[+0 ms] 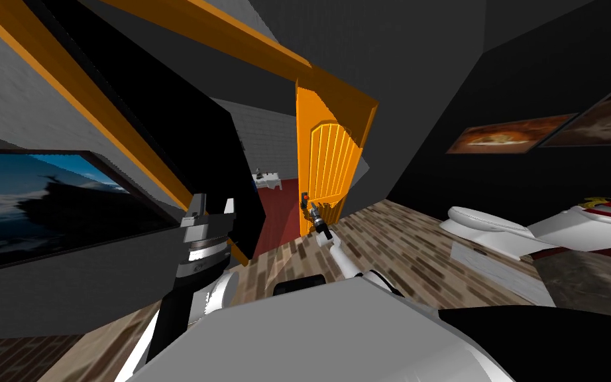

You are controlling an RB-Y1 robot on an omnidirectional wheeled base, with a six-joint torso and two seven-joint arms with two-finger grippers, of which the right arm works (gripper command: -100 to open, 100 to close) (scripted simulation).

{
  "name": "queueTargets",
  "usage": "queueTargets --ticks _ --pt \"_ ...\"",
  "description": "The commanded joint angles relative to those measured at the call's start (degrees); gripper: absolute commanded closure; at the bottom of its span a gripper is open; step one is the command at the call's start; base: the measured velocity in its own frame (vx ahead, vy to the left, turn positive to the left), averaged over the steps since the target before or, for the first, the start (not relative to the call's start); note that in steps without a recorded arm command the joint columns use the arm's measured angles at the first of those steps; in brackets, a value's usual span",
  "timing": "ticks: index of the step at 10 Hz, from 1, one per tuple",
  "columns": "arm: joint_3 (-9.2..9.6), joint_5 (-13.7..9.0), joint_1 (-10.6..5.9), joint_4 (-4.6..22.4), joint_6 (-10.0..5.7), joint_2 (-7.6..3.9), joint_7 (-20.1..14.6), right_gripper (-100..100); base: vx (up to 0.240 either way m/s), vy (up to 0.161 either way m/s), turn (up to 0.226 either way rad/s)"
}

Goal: Push the door open

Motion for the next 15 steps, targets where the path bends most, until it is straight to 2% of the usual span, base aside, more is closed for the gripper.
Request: queueTargets --ticks 1,2,3,6,9,10,14,15 --pt "0.33 -0.26 -1.90 2.86 -0.03 -0.02 -0.39 -100 0.053 -0.038 0.016" --pt "0.66 -0.47 -3.26 5.24 0.16 -0.03 -0.69 -100 0.076 -0.068 0.022" --pt "0.66 -0.47 -3.26 6.24 0.16 -0.03 -0.69 -100 0.051 -0.058 0.016" --pt "1.53 -1.01 -6.76 12.25 0.67 0.02 -1.46 -100 0.050 -0.070 0.020" --pt "2.21 -1.43 -9.56 17.52 1.07 0.11 -2.07 -100 0.084 -0.080 0.016" --pt "2.21 -1.43 -9.56 17.52 1.07 0.11 -2.07 -100 0.046 -0.046 0.007" --pt "2.85 -1.82 -12.14 22.14 1.44 0.25 -2.64 -100 0.039 -0.037 0.011" --pt "2.71 -1.76 -11.77 21.52 1.30 0.31 -2.48 -100 0.018 -0.023 0.006"
